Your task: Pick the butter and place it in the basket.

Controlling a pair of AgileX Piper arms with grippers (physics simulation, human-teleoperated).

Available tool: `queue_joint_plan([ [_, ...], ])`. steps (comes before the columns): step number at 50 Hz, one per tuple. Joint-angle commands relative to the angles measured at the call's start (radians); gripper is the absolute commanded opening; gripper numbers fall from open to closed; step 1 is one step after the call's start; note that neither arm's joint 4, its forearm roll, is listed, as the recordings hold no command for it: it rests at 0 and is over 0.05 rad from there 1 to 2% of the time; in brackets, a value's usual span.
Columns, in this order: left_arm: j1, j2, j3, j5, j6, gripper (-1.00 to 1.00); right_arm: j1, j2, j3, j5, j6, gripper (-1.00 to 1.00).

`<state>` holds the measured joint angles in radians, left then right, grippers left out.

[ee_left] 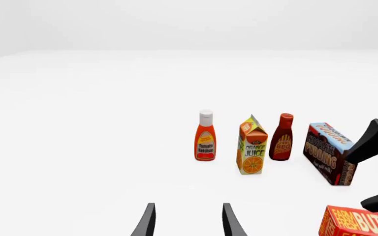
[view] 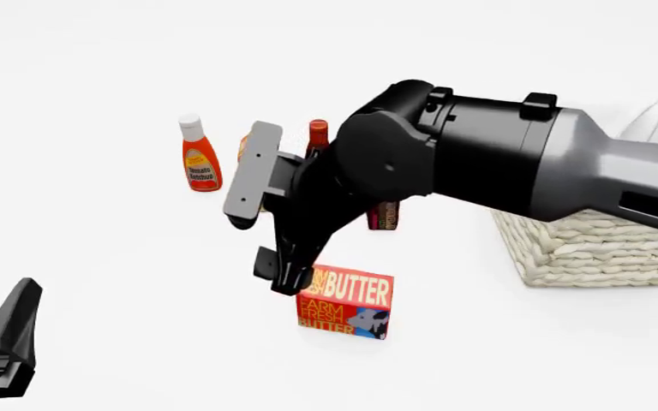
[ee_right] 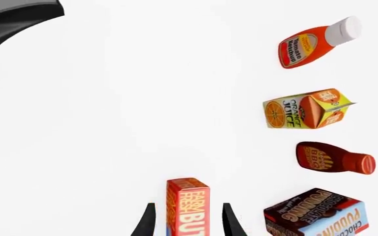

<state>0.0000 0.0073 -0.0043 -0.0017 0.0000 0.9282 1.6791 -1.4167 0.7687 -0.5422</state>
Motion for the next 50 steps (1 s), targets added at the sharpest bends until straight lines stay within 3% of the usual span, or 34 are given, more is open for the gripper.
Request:
queue_joint_plan([
  [1, 0.0, 0.0, 0.0, 0.0, 0.0, 1.0, -0.009, 0.018, -0.01, -0.002, 0.003, 1.0],
  [50, 0.0, 0.0, 0.0, 0.0, 0.0, 1.0, -0.024, 0.063, 0.007, -0.048, 0.048, 1.0],
])
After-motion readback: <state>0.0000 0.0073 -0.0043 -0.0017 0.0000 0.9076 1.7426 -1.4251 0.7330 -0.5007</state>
